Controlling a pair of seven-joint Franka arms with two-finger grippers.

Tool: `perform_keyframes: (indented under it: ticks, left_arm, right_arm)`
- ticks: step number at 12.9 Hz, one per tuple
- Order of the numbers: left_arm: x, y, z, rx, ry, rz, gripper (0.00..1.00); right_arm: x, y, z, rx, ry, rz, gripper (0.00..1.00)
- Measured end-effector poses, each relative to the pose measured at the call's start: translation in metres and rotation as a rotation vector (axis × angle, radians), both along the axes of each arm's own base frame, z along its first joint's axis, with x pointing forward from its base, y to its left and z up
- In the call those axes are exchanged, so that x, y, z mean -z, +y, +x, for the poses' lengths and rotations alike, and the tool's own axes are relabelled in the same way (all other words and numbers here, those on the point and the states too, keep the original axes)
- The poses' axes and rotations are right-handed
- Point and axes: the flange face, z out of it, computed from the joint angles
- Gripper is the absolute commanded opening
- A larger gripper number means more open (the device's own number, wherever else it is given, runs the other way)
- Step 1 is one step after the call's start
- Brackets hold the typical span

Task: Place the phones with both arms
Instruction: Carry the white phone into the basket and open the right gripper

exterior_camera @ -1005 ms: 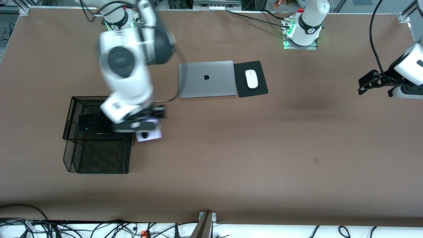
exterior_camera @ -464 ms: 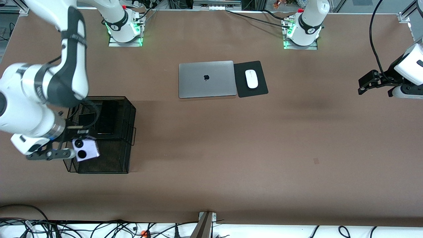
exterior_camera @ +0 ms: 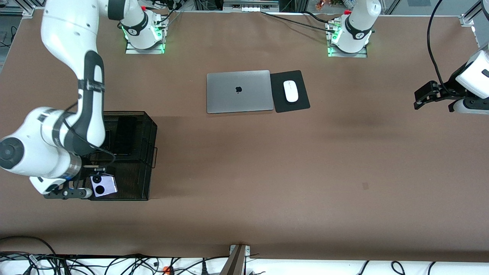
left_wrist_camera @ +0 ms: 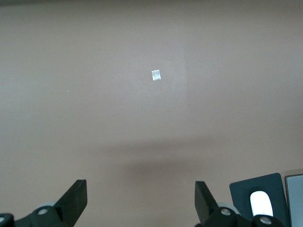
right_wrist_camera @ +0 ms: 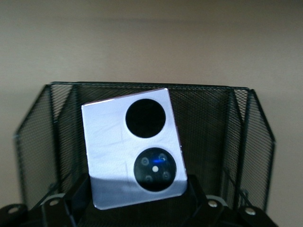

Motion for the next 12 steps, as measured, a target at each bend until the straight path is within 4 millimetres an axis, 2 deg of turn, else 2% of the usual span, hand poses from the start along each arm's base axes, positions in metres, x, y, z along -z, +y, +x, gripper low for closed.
perform_keyframes:
  ticks: [1,2,3,4,6,9,10,12]
  left_arm:
    - [0.0,0.0,0.0,0.0,0.0,0.0,1.0]
    - [0.0,0.0,0.0,0.0,0.0,0.0,1.0]
    - [0.0,0.0,0.0,0.0,0.0,0.0,1.0]
    - [0.0,0.0,0.0,0.0,0.0,0.0,1.0]
    - [0.0,0.0,0.0,0.0,0.0,0.0,1.0]
    - [0.0,0.0,0.0,0.0,0.0,0.0,1.0]
    - [0.0,0.0,0.0,0.0,0.0,0.0,1.0]
    - [0.0,0.0,0.0,0.0,0.001,0.0,1.0]
  right_arm:
    - [0.014,0.001,0.001,0.005,0.008,0.002,0.08]
    - [0.026,0.002,0.001,0.014,0.014,0.013,0.28]
    - [0.035,0.003,0.001,0.021,0.022,0.021,0.69]
    - [0.043,0.003,0.0,0.028,0.029,0.025,1.0]
    - [0.05,0.001,0.0,0.048,0.03,0.043,1.0]
    - [0.043,-0.001,0.004,0.054,0.005,0.05,1.0]
    - [0.033,-0.002,0.006,0.053,-0.011,0.049,1.0]
    - [-0.004,-0.005,0.007,0.046,-0.032,0.051,1.0]
